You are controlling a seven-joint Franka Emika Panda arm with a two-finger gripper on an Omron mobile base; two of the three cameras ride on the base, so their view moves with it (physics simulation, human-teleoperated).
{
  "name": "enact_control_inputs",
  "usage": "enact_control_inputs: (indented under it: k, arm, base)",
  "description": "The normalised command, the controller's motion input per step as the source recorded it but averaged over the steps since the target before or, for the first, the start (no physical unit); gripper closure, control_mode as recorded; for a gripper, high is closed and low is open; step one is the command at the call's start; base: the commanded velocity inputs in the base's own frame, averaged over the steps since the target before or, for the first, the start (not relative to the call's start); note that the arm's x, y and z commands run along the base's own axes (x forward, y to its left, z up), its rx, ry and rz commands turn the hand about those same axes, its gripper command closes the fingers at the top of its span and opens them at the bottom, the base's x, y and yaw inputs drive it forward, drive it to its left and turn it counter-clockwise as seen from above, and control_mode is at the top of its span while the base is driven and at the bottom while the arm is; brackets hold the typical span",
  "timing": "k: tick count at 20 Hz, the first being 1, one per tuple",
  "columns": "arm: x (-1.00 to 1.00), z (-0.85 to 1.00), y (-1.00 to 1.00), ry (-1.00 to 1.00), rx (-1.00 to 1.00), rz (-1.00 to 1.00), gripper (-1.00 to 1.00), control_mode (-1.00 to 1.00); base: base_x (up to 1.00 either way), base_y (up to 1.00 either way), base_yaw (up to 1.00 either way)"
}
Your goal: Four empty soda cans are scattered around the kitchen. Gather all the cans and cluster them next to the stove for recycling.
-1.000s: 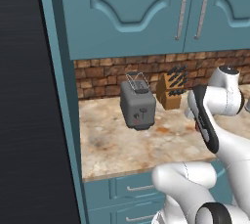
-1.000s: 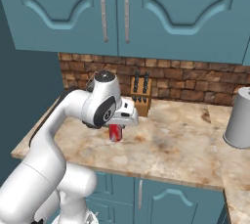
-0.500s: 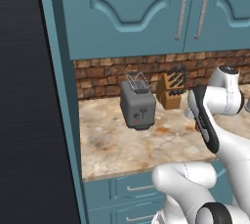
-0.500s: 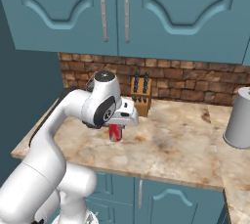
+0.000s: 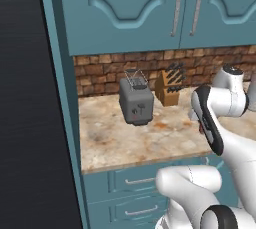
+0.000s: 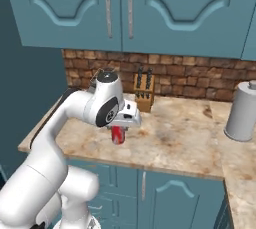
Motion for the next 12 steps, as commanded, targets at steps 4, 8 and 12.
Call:
enact_control_inputs:
  k: [4,8,12]
  arm:
    - [0.0,0.0,0.0,0.0,0.0,0.0,1.0,1.0]
    - [0.0,0.0,0.0,0.0,0.0,0.0,1.0,1.0]
    - [0.0,0.0,0.0,0.0,0.0,0.0,1.0,1.0]
  base:
    - [-0.96,-0.21,-0.08]
    - [-0.81,-0.17,-0.21]
    - [-0.37,-0.03,-0.58]
